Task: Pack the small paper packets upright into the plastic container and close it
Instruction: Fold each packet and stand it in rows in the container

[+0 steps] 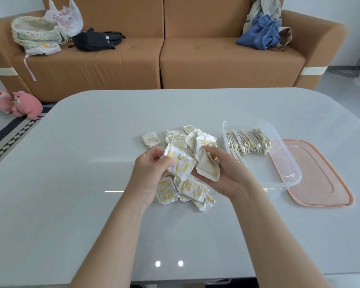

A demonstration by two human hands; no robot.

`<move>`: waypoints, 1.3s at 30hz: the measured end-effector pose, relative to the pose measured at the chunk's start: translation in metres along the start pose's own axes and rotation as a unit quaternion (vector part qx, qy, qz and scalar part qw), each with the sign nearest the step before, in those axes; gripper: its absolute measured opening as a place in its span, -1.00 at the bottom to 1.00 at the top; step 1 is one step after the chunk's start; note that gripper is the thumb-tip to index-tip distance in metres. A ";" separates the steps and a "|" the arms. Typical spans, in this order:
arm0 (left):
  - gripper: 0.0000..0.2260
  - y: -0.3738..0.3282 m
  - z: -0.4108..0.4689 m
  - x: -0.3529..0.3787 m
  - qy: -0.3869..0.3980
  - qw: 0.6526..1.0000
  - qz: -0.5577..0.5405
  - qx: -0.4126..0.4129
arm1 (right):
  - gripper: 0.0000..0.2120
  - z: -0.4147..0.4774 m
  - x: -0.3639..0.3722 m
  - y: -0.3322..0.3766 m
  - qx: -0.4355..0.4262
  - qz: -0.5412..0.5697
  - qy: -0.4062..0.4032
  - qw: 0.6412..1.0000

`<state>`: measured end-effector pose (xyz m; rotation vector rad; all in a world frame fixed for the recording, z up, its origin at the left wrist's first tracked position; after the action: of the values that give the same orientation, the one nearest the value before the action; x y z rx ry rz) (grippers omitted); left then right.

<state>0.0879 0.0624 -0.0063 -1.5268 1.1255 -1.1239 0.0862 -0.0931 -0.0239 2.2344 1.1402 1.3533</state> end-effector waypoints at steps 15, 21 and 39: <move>-0.87 0.013 0.006 -0.005 -0.134 0.986 -0.101 -0.008 | -0.89 -0.001 0.013 0.004 -0.060 -0.079 0.007 0.995; -0.72 0.019 0.007 -0.019 -0.195 0.975 -0.102 -0.020 | -0.97 0.002 0.003 0.009 -0.093 -0.099 -0.053 0.989; -0.95 0.011 0.006 -0.009 -0.167 0.986 -0.021 0.019 | -0.82 0.002 -0.001 0.018 -0.171 -0.204 -0.056 0.962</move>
<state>0.0911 0.0700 -0.0193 -1.6423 0.8424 -0.8705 0.0965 -0.1047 -0.0146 1.6958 1.1447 1.1366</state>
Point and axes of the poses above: each hand's wrist, its own z-axis towards the middle knuckle, its own x-axis out of the palm, y = z × x, the point moved 8 cm from there along z, towards the middle knuckle, and after that the axes turned 6 degrees about -y, right-handed, at the moved point
